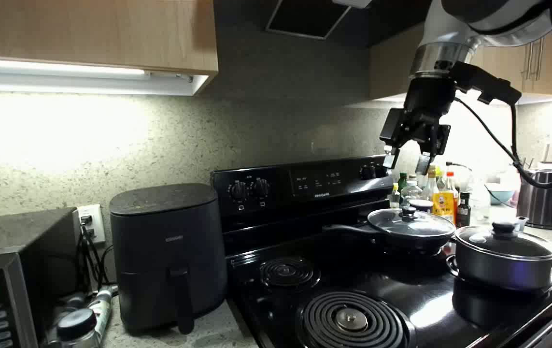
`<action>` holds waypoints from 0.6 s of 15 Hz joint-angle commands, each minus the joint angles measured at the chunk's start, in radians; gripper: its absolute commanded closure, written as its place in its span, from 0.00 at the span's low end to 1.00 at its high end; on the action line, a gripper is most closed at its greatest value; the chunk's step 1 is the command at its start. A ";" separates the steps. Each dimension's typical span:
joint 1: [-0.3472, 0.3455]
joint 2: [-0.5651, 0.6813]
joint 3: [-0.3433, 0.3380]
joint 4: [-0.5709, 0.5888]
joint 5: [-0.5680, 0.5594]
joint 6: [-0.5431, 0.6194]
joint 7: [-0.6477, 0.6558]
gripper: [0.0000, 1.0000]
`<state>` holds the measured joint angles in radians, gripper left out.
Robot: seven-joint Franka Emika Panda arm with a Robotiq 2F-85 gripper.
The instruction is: Uncover the pot on the stove and then move it to the plate on the back left
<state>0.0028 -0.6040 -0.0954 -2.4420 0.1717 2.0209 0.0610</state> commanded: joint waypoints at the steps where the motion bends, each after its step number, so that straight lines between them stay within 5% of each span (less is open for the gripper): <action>1: -0.017 0.002 0.014 0.002 0.010 -0.003 -0.008 0.00; 9: -0.049 0.005 -0.012 0.010 -0.008 -0.013 -0.014 0.00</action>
<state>-0.0045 -0.6038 -0.0967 -2.4419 0.1715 2.0208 0.0610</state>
